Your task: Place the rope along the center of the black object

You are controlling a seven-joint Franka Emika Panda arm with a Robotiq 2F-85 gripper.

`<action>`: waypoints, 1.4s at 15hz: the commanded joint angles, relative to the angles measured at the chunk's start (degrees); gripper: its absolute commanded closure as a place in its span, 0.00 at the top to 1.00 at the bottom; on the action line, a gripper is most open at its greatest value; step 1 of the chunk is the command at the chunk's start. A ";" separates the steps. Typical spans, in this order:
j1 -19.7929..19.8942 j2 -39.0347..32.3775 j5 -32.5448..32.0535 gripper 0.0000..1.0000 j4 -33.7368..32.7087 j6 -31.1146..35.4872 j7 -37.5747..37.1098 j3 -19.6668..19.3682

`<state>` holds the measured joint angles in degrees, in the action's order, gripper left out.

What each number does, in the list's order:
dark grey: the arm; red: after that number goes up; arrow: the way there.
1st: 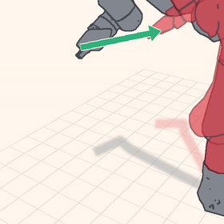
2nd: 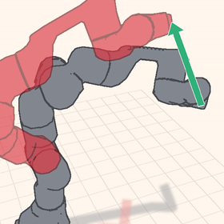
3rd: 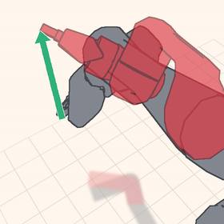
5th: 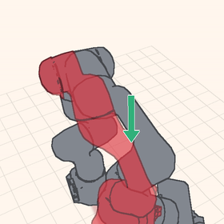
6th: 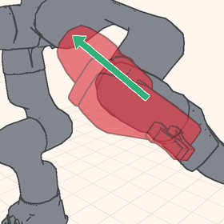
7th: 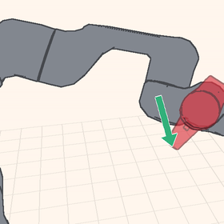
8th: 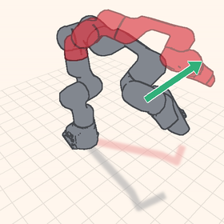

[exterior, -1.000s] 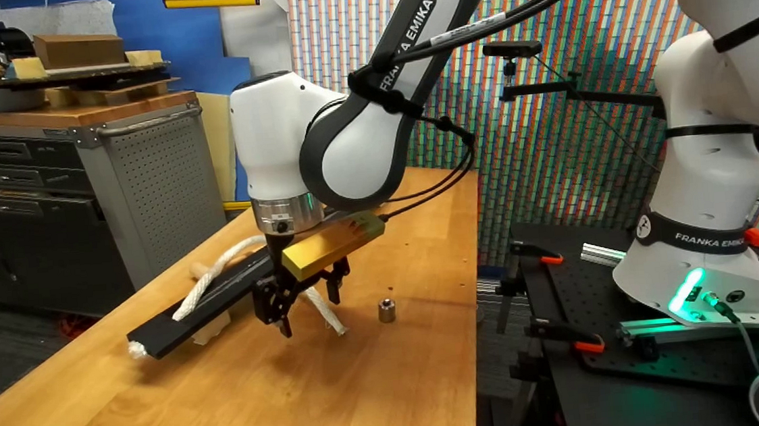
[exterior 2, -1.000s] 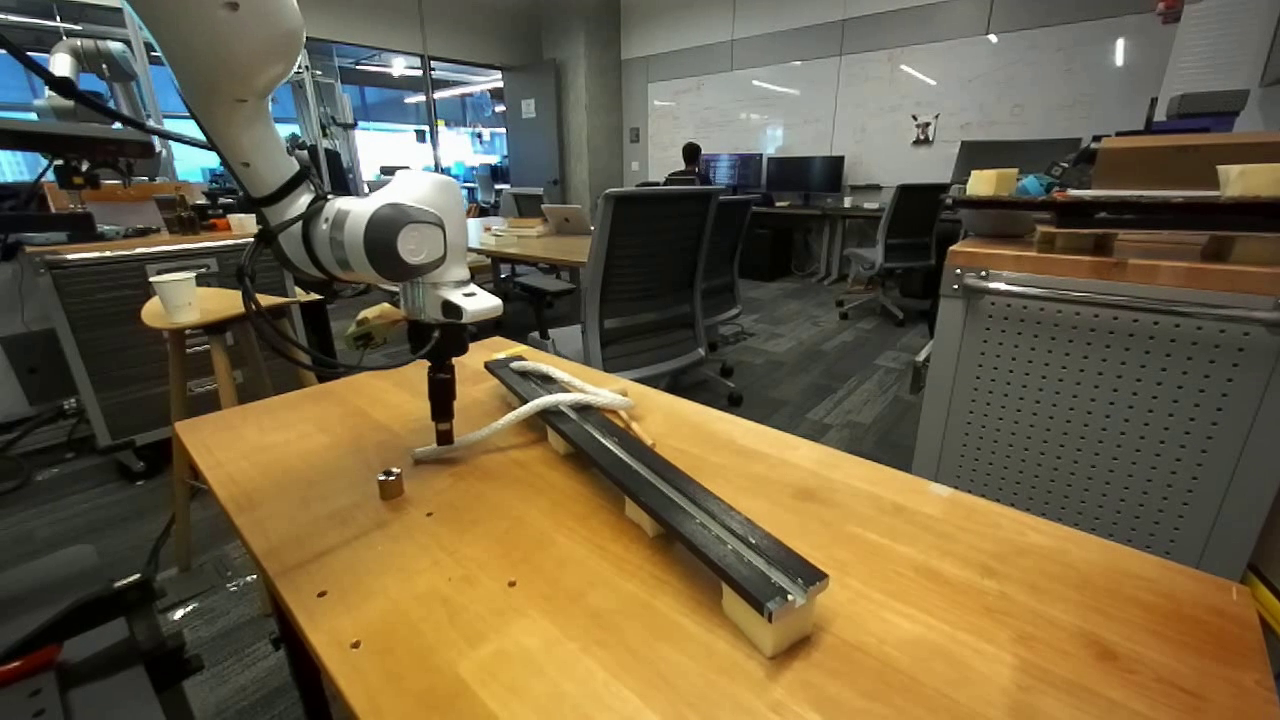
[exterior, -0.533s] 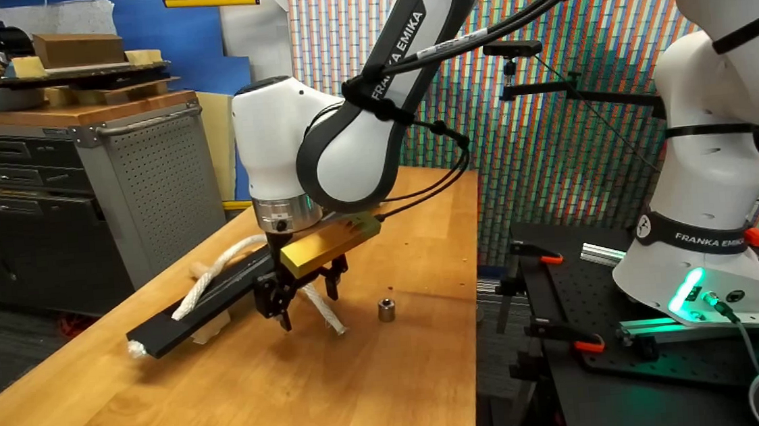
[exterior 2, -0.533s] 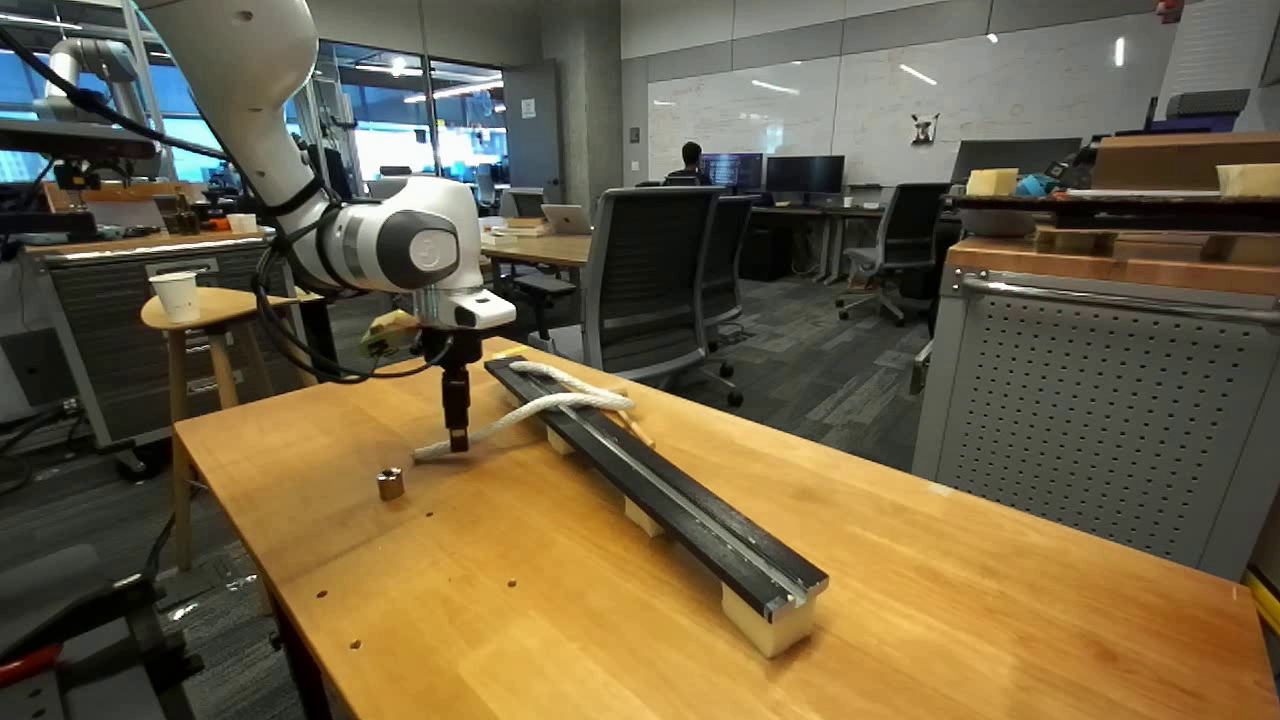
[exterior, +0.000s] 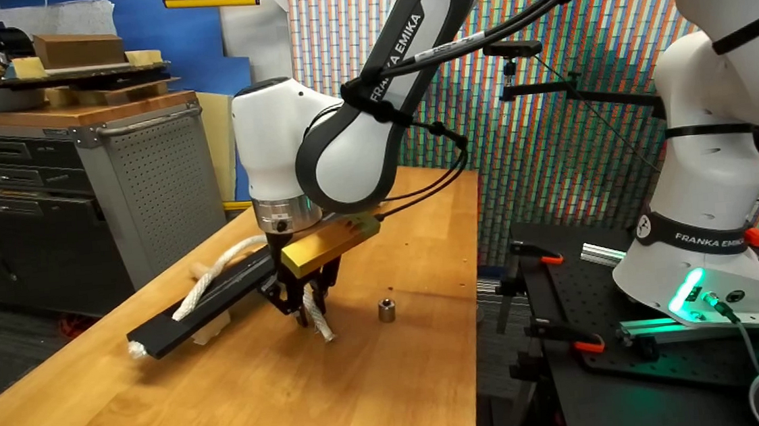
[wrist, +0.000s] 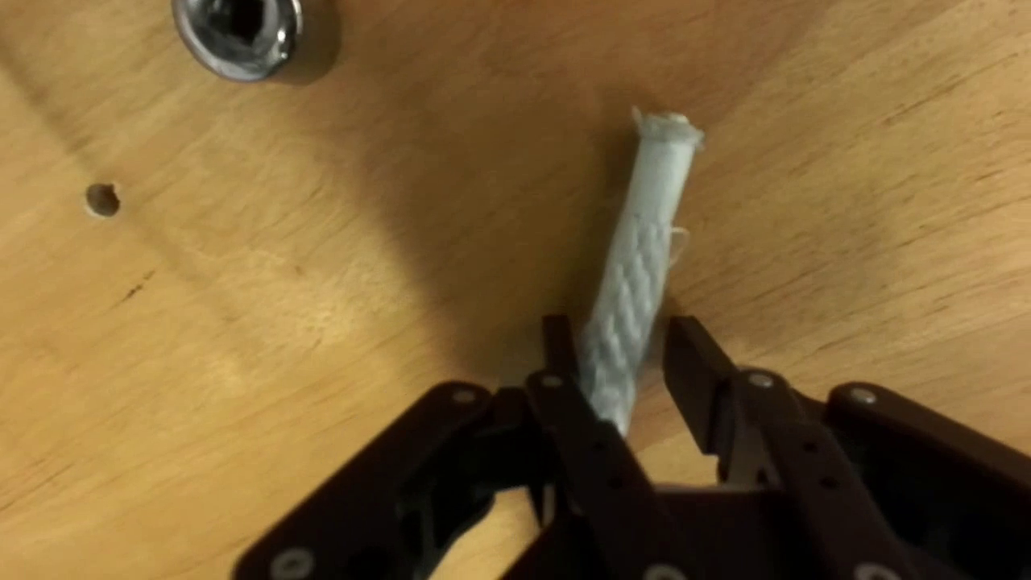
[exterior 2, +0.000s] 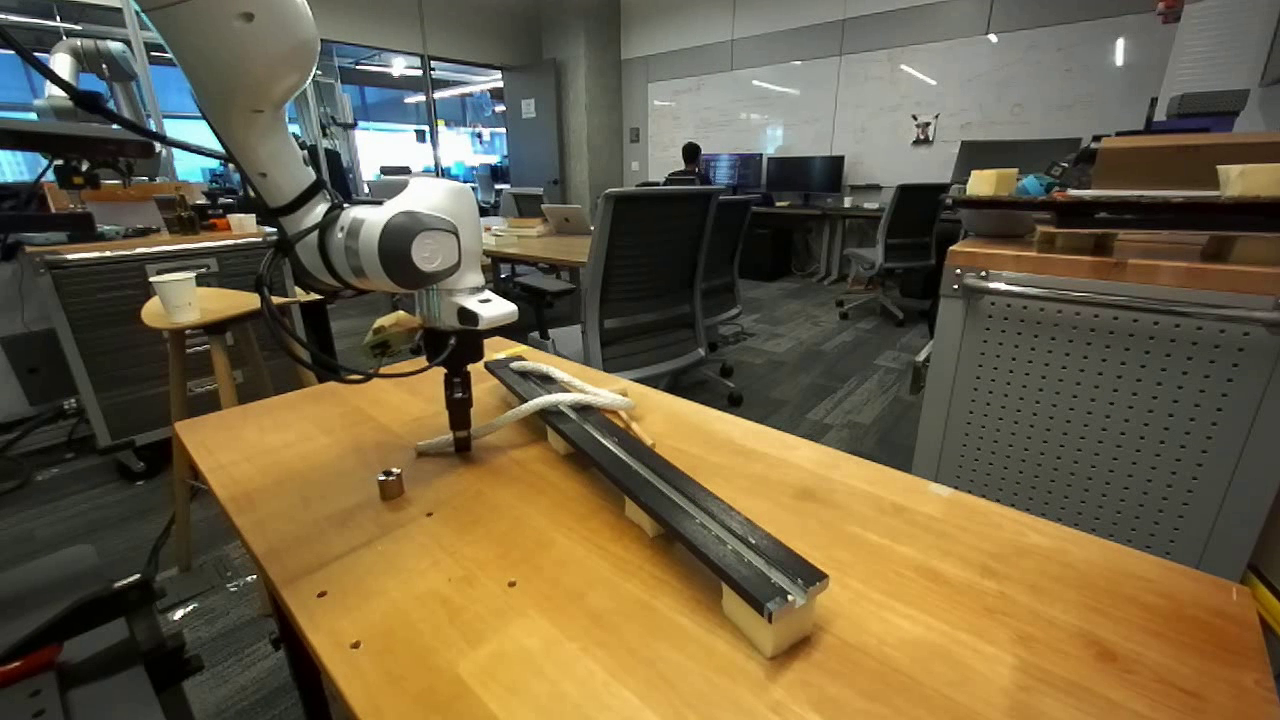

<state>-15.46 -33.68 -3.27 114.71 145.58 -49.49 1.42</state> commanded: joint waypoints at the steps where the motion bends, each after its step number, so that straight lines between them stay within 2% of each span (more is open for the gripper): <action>1: -0.84 3.88 -0.28 0.06 1.75 -0.09 2.57 -1.04; 3: -0.44 6.40 -0.64 0.00 3.09 -0.38 4.59 -1.01; 8: 0.73 12.78 -3.36 0.03 5.45 -4.51 12.99 -1.58; 15: 2.64 18.70 -15.87 0.03 5.36 -9.10 20.82 -5.35; 21: 6.65 22.41 -20.36 0.03 4.31 -8.66 27.11 -5.76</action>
<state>-10.52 -14.30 -21.63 118.86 137.68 -25.72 -4.29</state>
